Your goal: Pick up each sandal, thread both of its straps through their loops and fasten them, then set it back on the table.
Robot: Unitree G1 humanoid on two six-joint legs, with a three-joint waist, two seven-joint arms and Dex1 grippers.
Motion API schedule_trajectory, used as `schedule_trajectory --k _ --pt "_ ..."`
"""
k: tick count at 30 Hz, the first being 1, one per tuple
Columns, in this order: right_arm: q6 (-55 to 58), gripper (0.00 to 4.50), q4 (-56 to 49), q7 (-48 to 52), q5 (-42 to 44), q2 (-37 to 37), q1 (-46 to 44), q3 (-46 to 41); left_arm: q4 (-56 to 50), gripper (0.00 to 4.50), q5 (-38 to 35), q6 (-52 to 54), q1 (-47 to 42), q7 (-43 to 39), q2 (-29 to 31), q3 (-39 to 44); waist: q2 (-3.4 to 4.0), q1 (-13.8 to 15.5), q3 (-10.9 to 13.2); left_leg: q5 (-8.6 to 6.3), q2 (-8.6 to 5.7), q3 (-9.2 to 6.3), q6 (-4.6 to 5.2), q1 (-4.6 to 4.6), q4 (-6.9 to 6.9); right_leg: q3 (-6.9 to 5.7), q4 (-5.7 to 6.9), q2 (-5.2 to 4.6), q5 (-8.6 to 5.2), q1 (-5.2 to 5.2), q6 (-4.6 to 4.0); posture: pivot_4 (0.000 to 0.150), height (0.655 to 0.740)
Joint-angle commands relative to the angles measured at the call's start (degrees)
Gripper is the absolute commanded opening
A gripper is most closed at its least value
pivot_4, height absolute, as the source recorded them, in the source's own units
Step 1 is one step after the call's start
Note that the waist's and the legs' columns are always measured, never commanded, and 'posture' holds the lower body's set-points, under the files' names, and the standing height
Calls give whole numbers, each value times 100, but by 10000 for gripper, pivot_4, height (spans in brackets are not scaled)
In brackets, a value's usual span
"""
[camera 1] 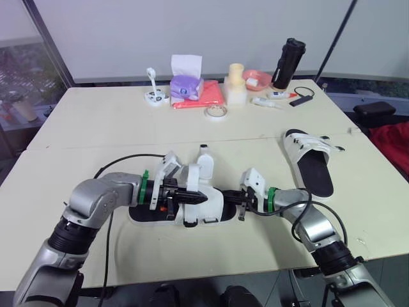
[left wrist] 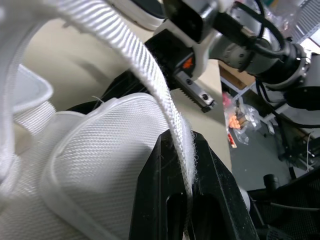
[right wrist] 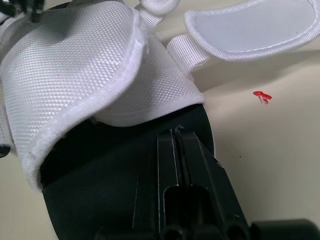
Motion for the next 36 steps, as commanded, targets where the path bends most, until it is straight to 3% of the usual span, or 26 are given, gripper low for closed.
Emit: schedule_trajectory --k 1,6,18,25,28,35,36 --pt "148 0 405 -107 -280 -8 122 142 -201 451 -664 408 -55 106 -122 634 -4 0 2 0 1 -1 0 0 1 -1 0 0 0 0 0 1500 7400" --pt "146 0 434 -93 -286 -11 101 154 -232 451 -931 685 -13 247 -108 904 -7 -2 6 0 1 -3 0 -1 1 0 0 0 1 -2 -1 1500 7400" --pt "144 0 490 -88 -277 -9 72 167 -590 451 225 -264 388 -67 243 -34 -8 -3 6 0 0 -2 -1 2 -2 6 0 0 3 -3 -5 1500 7400" --pt "163 0 496 -97 -264 -5 86 154 -519 451 417 -515 417 -174 260 -28 -8 -2 6 0 1 -2 -1 1 -2 7 0 1 3 -6 -5 1500 7400" --pt "142 0 543 -99 -271 10 70 159 -494 8786 306 -446 412 -186 242 118 -8 -1 6 0 1 -2 -1 0 -2 7 0 1 3 -6 -5 1500 7400" --pt "105 0 609 -60 -278 -5 43 162 -306 41945 -787 370 307 497 19 1502 -10 -7 6 0 3 -7 -1 0 -1 7 0 1 3 -6 -5 1500 7400" --pt "90 0 629 -48 -279 -16 42 158 -346 41945 -1025 525 337 569 38 1728 -10 -8 7 0 3 -7 0 0 -1 7 0 1 3 -7 -5 1500 7400"
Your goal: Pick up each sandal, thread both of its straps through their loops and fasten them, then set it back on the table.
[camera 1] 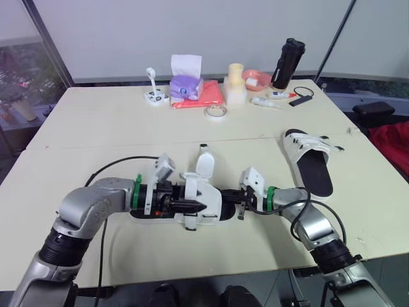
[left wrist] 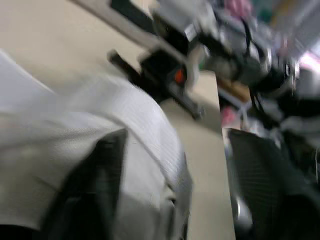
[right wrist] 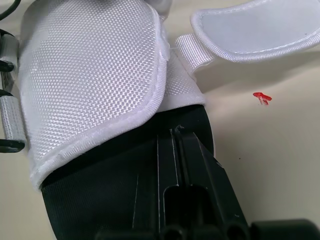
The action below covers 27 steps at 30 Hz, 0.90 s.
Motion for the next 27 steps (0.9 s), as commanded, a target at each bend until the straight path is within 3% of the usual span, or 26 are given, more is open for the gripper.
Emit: schedule_trajectory --k 1,5,8,13,17,27 --pt "129 0 540 -49 -283 -52 124 114 -236 41945 -925 521 116 299 123 1030 0 -1 0 0 1 -1 0 0 -1 0 0 0 0 -1 0 1500 7400" --pt "67 0 687 14 -296 -62 48 119 -937 41945 -1327 733 826 480 336 1368 -3 2 0 0 8 2 0 2 -7 4 -1 -10 0 0 0 1500 7400" --pt "-17 0 869 35 -325 -31 -61 120 -1639 41945 -817 251 1613 413 534 1034 -15 3 1 0 7 0 -1 11 -3 3 -1 -23 0 9 0 1500 7400" --pt "-94 0 971 135 -341 -60 -110 165 -1955 41945 -624 -41 2126 363 647 726 -20 9 4 -1 0 4 -2 56 -7 7 -15 -48 -7 36 -13 1500 7400" --pt "-116 0 992 196 -354 -105 -119 163 -1953 41945 -365 -338 2278 350 687 491 -21 6 -1 2 -2 15 4 64 -49 8 -90 -60 -7 42 -38 1500 7400" --pt "-63 0 903 246 -357 -184 -83 124 -1556 41945 284 -883 2210 -53 769 -209 -25 12 -3 4 -4 19 4 60 -81 3 -97 -65 6 40 -13 1500 7400"
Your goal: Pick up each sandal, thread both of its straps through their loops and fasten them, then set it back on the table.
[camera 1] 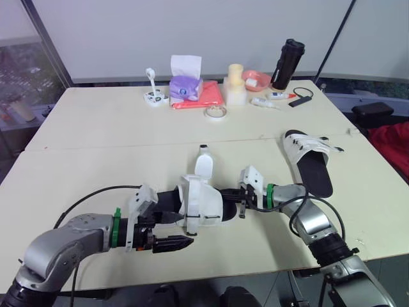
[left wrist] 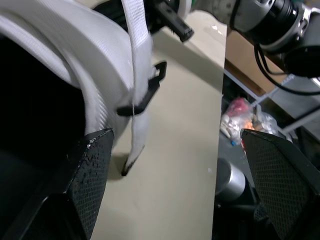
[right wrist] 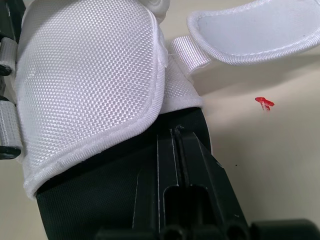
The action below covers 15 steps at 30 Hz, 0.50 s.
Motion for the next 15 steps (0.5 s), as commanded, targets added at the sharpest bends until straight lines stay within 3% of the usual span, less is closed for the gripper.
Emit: schedule_trajectory --k 1,15 --pt "257 0 373 -133 -356 -164 194 88 22 41945 55 -123 -102 -221 63 -139 0 1 0 0 -1 0 0 0 0 0 0 -1 0 0 -1 1500 7400" --pt "309 0 282 -256 -365 -123 265 63 610 41945 412 -363 -639 -587 -164 -678 1 11 0 0 -1 -2 0 -1 0 -1 -2 -2 0 -2 -1 1500 7400"
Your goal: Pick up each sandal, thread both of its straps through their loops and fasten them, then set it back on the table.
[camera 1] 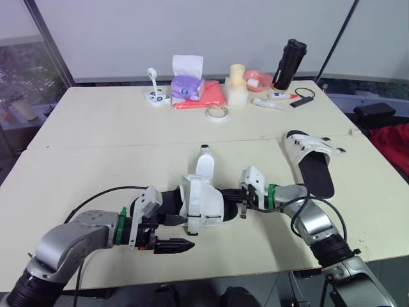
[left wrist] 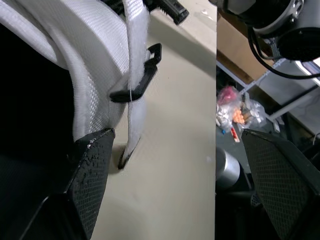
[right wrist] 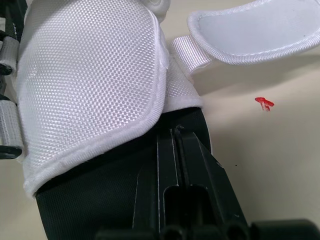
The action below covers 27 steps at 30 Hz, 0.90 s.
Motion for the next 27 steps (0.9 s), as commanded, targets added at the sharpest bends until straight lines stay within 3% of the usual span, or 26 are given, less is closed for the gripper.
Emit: schedule_trajectory --k 1,3,6,12,13,27 --pt "312 0 329 -231 -363 -95 209 101 132 41945 171 -201 -185 -140 -109 -207 0 -3 0 0 0 1 0 0 0 1 0 0 0 2 0 1500 7400" --pt "319 0 317 -245 -358 -104 223 95 256 41945 218 -236 -279 -171 -206 -267 0 0 0 0 0 1 0 0 0 1 0 0 0 2 0 1500 7400" --pt "335 0 289 -259 -352 -123 254 77 382 33479 311 -290 -387 -232 -277 -330 0 1 0 0 0 0 0 0 -1 0 0 0 0 3 0 1500 7400" --pt "358 0 250 -282 -347 -143 292 58 478 2667 362 -308 -490 -373 -290 -339 0 -2 0 0 0 2 0 -5 -3 0 0 1 1 4 2 1500 7400" --pt "358 0 249 -283 -348 -144 294 58 474 96 356 -300 -493 -399 -281 -347 0 -2 0 0 0 2 1 -7 -4 0 0 1 1 4 2 1500 7400" --pt "246 0 519 -227 -402 -166 83 99 -232 96 -250 360 -612 -1735 692 -540 2 -13 3 0 0 3 0 -10 -12 -8 1 1 0 1 1 1500 7400"
